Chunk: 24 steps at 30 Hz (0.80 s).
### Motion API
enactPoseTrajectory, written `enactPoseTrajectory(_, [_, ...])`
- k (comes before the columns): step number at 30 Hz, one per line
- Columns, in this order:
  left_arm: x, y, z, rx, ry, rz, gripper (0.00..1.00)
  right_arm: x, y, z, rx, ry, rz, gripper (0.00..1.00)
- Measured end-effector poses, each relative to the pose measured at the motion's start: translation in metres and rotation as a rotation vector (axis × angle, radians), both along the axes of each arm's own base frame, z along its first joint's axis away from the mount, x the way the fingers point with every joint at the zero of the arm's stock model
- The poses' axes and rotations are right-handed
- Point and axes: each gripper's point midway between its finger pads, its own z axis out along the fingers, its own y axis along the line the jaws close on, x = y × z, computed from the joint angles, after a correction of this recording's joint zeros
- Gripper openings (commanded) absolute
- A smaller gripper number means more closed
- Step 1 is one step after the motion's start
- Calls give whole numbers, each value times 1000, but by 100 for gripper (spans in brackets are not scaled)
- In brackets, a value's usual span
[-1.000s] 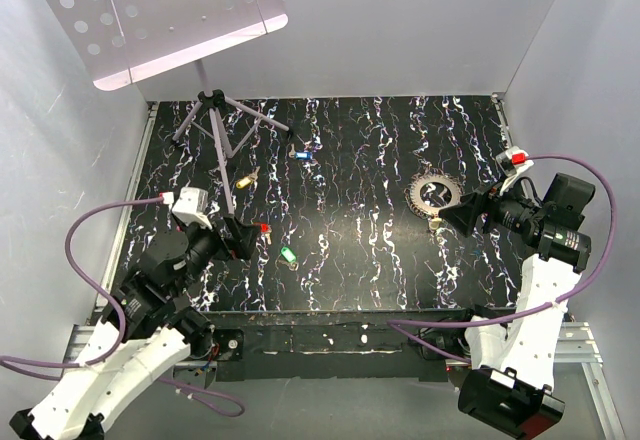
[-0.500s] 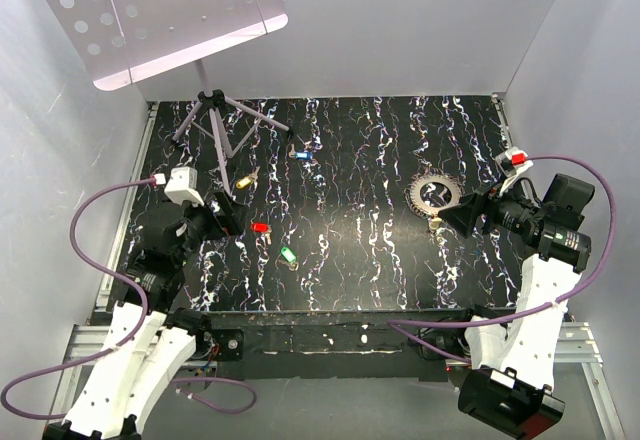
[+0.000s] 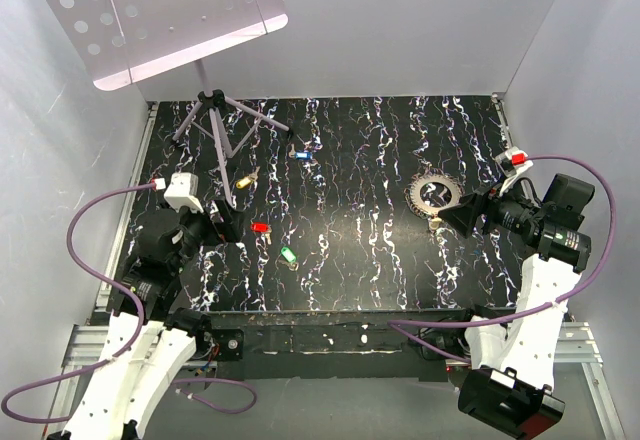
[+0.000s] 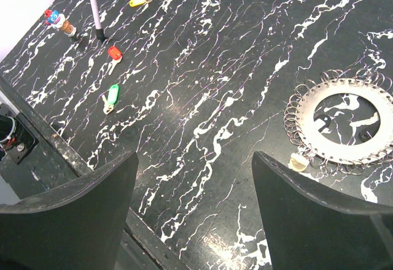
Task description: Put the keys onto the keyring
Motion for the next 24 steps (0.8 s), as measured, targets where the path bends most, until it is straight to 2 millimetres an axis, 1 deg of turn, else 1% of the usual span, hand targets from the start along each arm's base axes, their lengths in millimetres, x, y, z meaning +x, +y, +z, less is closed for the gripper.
enactPoseTrajectory(11, [-5, 2, 0, 2, -1, 0, 98, -1, 0, 0, -8, -4, 3, 84])
enactPoseTrajectory(16, [-8, 2, 4, -4, -17, 0, 98, 0, -2, 2, -18, -6, -10, 85])
enactPoseTrajectory(24, [-11, 6, 4, -8, -20, 18, 98, -5, -1, 4, -25, -8, -24, 85])
